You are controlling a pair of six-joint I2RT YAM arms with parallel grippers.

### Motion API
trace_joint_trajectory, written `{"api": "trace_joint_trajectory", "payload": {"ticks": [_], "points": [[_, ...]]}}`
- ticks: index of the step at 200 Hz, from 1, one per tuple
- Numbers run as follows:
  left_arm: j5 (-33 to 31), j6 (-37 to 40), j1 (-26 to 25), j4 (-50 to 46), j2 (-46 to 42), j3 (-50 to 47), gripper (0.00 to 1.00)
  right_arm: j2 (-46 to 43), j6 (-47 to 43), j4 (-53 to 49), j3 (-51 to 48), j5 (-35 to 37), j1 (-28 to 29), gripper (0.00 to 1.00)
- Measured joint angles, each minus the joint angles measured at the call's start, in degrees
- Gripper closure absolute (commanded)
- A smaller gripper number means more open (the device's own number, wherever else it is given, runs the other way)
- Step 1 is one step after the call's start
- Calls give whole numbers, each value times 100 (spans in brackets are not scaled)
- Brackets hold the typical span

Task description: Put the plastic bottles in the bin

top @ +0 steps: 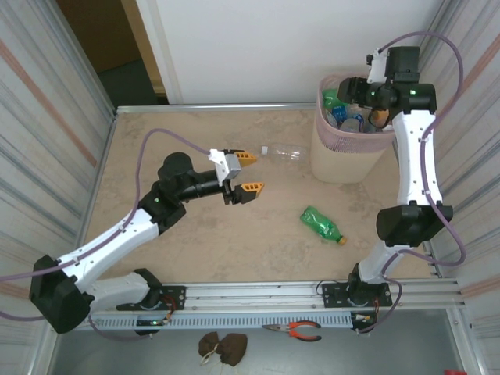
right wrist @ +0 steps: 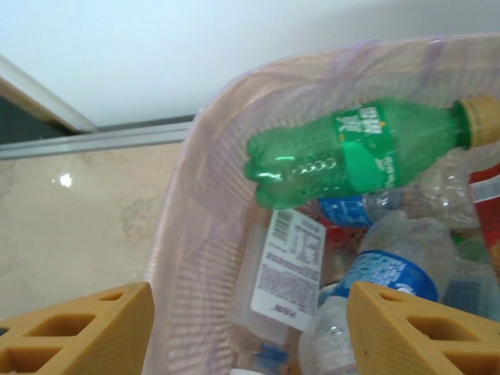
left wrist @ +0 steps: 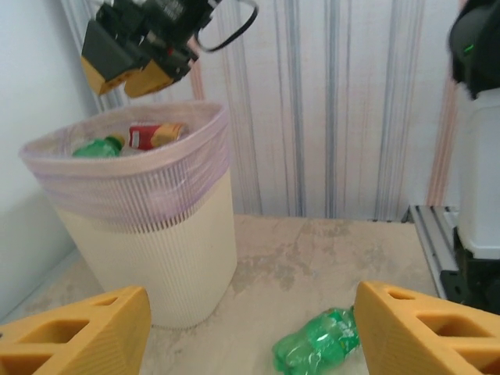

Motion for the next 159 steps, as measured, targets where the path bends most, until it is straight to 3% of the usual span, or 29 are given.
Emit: {"api": "trace_joint_trajectory", "payload": {"ticks": [42,80,159], "points": [[-116,339,264,-1071,546,557,33,-549,2,92,-623,0,131,35],[186,684,881,-1687,1342,1003,32,-1207,0,256,-1137,0,131,35],[1064,1915,1853,-2413,3812,2704,30,-2092,-105,529,-2190,-17,-122,35]]}}
